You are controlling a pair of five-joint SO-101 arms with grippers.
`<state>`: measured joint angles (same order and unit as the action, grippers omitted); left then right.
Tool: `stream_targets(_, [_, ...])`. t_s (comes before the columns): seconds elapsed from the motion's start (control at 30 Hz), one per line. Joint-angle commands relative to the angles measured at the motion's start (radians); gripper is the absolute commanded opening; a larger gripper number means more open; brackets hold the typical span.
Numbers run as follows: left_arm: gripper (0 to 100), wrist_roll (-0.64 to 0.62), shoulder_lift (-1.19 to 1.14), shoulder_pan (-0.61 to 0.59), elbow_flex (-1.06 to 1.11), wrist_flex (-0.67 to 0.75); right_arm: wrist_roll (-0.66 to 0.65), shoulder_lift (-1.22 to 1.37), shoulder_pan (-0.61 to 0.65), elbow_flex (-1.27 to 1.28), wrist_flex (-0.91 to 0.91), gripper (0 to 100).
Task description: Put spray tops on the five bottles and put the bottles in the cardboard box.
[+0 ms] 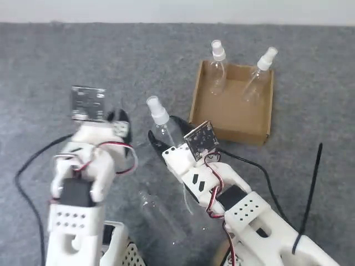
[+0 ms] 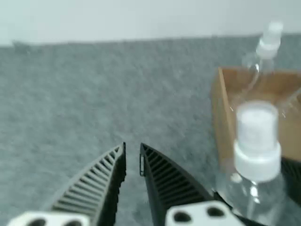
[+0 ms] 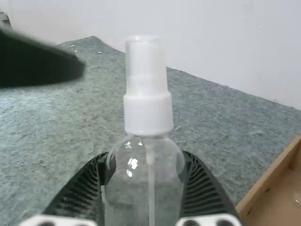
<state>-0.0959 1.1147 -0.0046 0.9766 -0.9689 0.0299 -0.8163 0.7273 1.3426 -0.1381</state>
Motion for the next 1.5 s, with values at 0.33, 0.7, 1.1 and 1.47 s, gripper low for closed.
stream_targets(0.33, [5,-0.015,0.017,0.094,0.177,0.146,0.008,-0.008,-0.077,-0.058,-0.016,0.6])
stream_targets(0.7, [15,-0.015,0.017,0.097,0.177,0.146,0.011,0.004,-0.163,-0.411,0.321,0.6])
stream_targets(1.1, [26,-0.095,0.018,0.117,0.173,0.147,0.006,0.005,-0.166,-0.485,0.354,0.6])
stream_targets(1.47, [26,-0.094,0.238,0.153,0.196,0.049,0.011,0.24,-0.225,-0.623,0.266,0.6])
